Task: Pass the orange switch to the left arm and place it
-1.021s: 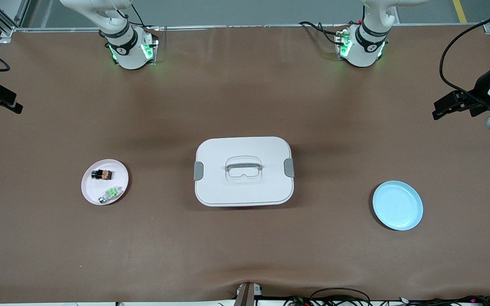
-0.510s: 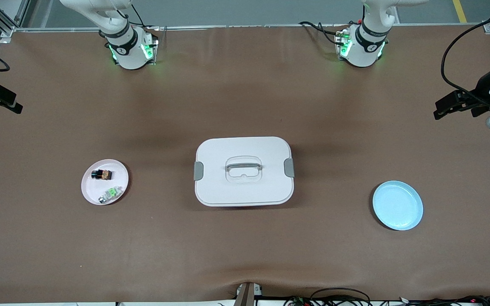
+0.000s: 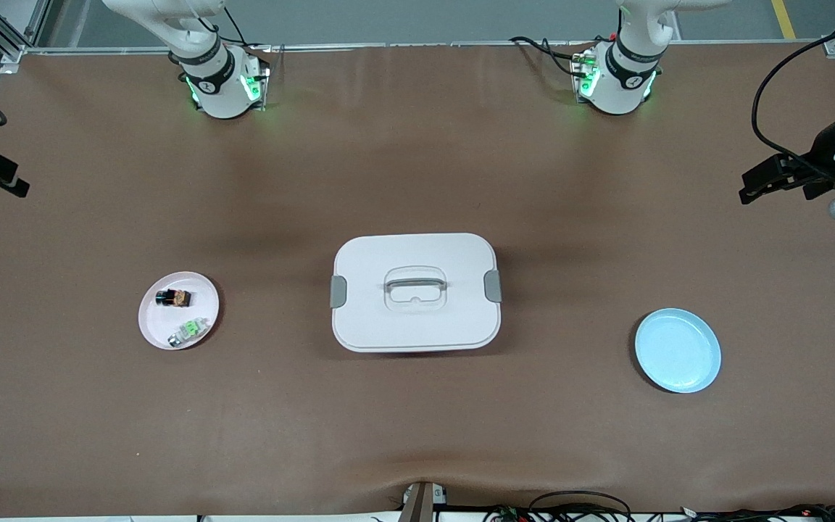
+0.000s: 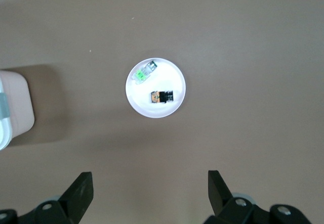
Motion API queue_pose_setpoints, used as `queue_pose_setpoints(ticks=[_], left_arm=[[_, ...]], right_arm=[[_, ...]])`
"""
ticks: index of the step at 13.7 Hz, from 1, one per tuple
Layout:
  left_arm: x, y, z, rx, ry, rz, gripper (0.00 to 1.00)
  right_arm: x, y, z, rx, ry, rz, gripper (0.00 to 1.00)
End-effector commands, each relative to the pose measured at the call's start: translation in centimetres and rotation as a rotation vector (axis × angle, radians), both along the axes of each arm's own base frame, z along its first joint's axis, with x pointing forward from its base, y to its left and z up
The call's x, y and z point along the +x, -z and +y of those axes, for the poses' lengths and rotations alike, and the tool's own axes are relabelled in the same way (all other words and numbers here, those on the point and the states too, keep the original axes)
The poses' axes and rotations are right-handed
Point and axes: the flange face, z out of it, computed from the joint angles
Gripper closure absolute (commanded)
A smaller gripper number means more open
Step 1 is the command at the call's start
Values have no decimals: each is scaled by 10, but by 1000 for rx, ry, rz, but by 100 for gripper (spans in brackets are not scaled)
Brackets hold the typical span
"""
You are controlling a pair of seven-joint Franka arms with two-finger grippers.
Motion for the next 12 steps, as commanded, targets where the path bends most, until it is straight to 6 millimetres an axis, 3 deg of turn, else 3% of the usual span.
queue_pose_setpoints(ticks=[1, 5, 9, 12], left_arm=[[1, -5, 2, -7, 18, 5, 0], [1, -4, 2, -7, 18, 6, 0], [1, -5, 2, -7, 18, 5, 0], [1, -4, 2, -7, 20, 6, 0]], right_arm=[[4, 4, -7, -2, 2, -8, 0], [32, 50, -10, -5, 2, 46, 0], [41, 65, -11, -7, 4, 57, 0], [53, 79, -23, 4, 24, 37, 0]])
